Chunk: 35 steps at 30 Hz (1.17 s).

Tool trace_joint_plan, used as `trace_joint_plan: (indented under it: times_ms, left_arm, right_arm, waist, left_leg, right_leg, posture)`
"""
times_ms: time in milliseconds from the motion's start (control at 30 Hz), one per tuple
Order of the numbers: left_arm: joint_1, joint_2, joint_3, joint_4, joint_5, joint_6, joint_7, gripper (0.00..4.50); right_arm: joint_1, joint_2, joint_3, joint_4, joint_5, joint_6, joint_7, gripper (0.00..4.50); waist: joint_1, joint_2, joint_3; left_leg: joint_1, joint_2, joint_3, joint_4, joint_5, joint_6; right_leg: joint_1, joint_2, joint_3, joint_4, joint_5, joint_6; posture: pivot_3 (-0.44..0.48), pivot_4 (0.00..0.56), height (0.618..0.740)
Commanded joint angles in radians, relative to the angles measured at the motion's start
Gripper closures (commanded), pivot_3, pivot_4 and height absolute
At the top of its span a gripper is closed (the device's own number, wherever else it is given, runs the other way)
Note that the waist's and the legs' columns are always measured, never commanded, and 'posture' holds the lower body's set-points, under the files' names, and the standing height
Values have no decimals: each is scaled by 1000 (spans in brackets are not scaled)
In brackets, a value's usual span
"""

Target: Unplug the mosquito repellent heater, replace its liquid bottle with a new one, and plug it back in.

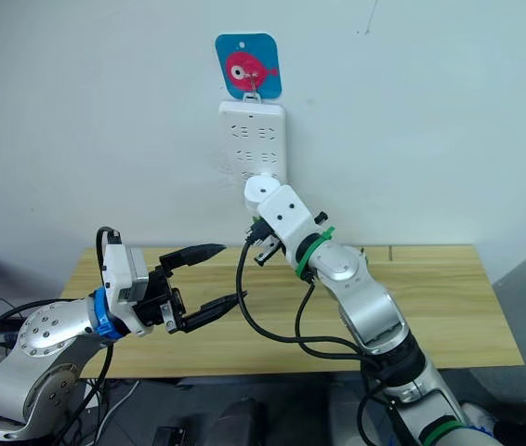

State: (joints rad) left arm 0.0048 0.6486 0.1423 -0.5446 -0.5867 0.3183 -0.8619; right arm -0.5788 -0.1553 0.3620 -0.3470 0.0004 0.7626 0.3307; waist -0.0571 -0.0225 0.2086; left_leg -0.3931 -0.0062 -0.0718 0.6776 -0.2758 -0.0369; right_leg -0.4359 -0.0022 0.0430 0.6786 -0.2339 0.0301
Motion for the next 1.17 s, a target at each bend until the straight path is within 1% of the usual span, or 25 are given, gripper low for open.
trace_joint_plan:
  times_ms: [33, 133, 233, 267, 333, 400, 467, 500, 533, 600, 633, 700, 767, 800, 833, 867, 900, 1000, 1067, 1167]
  left_arm:
    - [-5, -8, 8, 1, 3, -30, -1, 0]
    - [-3, -4, 15, 21, 4, -24, -3, 0]
    - [12, 15, 22, 48, 27, -15, 2, 0]
    - [20, 28, 26, 59, 31, -16, -14, 0]
    - [32, 58, 46, 94, 43, -42, -54, 0]
    - [37, 114, 88, 168, 61, -80, -114, 0]
    - [37, 151, 112, 222, 70, -100, -154, 0]
    - [36, 167, 120, 246, 71, -107, -172, 0]
    - [33, 183, 128, 273, 77, -121, -193, 0]
    - [28, 226, 149, 336, 90, -136, -241, 0]
    - [24, 239, 155, 358, 94, -142, -254, 0]
    - [39, 296, 166, 382, 97, -120, -304, 0]
    - [58, 334, 175, 380, 90, -90, -333, 0]
    - [61, 343, 174, 378, 89, -83, -337, 0]
    - [70, 355, 173, 374, 113, -69, -314, 0]
    - [77, 358, 176, 369, 133, -62, -292, 0]
    - [82, 358, 177, 365, 154, -61, -268, 0]
    - [95, 356, 165, 372, 237, -77, -209, 0]
    - [99, 351, 160, 382, 244, -90, -216, 0]
    - [83, 343, 155, 394, 242, -98, -229, 0]
  right_arm:
    - [0, -29, -60, -84, 47, 21, 50, 4473]
    - [11, -56, -64, -127, 87, 35, 96, 4473]
    - [16, -100, -62, -165, 120, 43, 147, 4473]
    - [20, -120, -65, -182, 131, 45, 165, 4473]
    - [34, -186, -79, -227, 151, 51, 213, 4473]
    - [76, -304, -131, -279, 172, 54, 279, 4473]
    - [106, -381, -171, -305, 189, 52, 313, 4473]
    - [122, -420, -189, -312, 197, 49, 332, 4106]
    - [143, -466, -209, -316, 201, 37, 356, 3875]
    - [211, -590, -276, -309, 204, -4, 428, 3247]
    - [237, -632, -300, -302, 205, -24, 452, 2819]
    - [318, -776, -400, -226, 202, -119, 561, 2084]
    - [374, -873, -468, -162, 204, -198, 643, 1343]
    - [389, -899, -482, -138, 207, -228, 665, 954]
    - [413, -930, -507, -111, 212, -264, 695, 630]
    - [429, -952, -527, -85, 213, -295, 717, 180]
    - [443, -970, -543, -63, 212, -324, 739, 18]
    - [471, -995, -571, -21, 224, -373, 783, 18]
    - [467, -991, -585, 4, 236, -378, 787, 18]
    - [456, -993, -580, 35, 229, -399, 788, 18]
  waist:
    - [0, 0, 0]
    - [0, 0, 0]
    - [-1, 0, 0]
    - [-1, 0, 0]
    - [0, 0, -1]
    - [4, -1, -2]
    - [9, -3, -5]
    - [11, -3, -6]
    - [13, -3, -9]
    - [21, -4, -15]
    - [25, -4, -17]
    - [27, -4, -21]
    - [28, -4, -25]
    - [28, -4, -28]
    - [28, -5, -32]
    - [27, -5, -35]
    - [27, -5, -39]
    - [27, -5, -43]
    - [27, -5, -48]
    - [29, -5, -53]
  left_leg:
    - [0, 0, 0, 0, 0, 0]
    - [-1, 0, 0, 0, 0, 0]
    - [-1, 0, -1, -1, 0, 0]
    - [-1, 0, 0, -1, 0, 0]
    - [-1, 0, -1, -1, 0, 0]
    - [-1, 0, -1, -1, 0, 0]
    - [-1, -1, 0, -1, 0, 0]
    - [-1, -1, 0, -1, 0, 0]
    - [-2, -1, 1, -1, 0, 0]
    - [-2, -1, 3, -1, 0, 0]
    - [-2, -1, 3, -1, 0, 0]
    - [-2, -1, 5, -1, -1, 1]
    - [-2, -1, 7, -1, -1, 1]
    - [-2, -1, 8, -1, -1, 1]
    - [-1, -1, 10, -1, -1, 1]
    - [0, 0, 11, -1, -1, 1]
    - [1, 1, 12, -1, -1, 2]
    - [10, 2, 12, -3, -1, 2]
    - [14, 2, 12, -3, -2, 2]
    - [14, 2, 12, -3, -2, 2]
  right_leg:
    - [0, 0, 0, 0, 0, 0]
    - [0, 0, 0, 0, 0, 0]
    - [-1, 0, -1, 0, 0, 0]
    - [-1, 0, -1, 0, 0, 0]
    - [-1, 0, -1, 0, 0, 0]
    - [-1, 0, -1, 0, 0, 0]
    - [-1, 0, -2, -1, 0, 0]
    - [-1, 0, -2, -1, 0, 0]
    - [-1, 0, -2, -2, 0, 0]
    - [-1, 0, -2, -3, 0, 0]
    - [-1, 0, -2, -3, 0, 0]
    - [-1, 0, -2, -4, 0, 0]
    - [0, 0, -1, -4, 0, 0]
    - [0, 0, -1, -5, 0, 0]
    - [0, 0, 0, -5, 0, 0]
    - [0, 0, 0, -5, 0, 0]
    - [1, 0, 1, -5, 0, 0]
    - [8, 0, 1, -5, -1, 0]
    - [13, 1, 1, -6, -4, 2]
    - [14, 1, 1, -6, -4, 2]
  posture:
    - [-34, 153, 740]
    - [-29, 140, 740]
    - [-20, 127, 740]
    - [-17, 121, 740]
    - [-11, 114, 740]
    - [-2, 102, 740]
    - [-1, 100, 740]
    - [3, 96, 740]
    - [5, 92, 740]
    - [11, 84, 740]
    - [11, 84, 740]
    - [32, 72, 740]
    - [37, 70, 740]
    - [44, 68, 740]
    - [51, 66, 740]
    - [56, 64, 740]
    - [59, 62, 740]
    - [64, 55, 740]
    - [66, 52, 740]
    - [70, 51, 740]
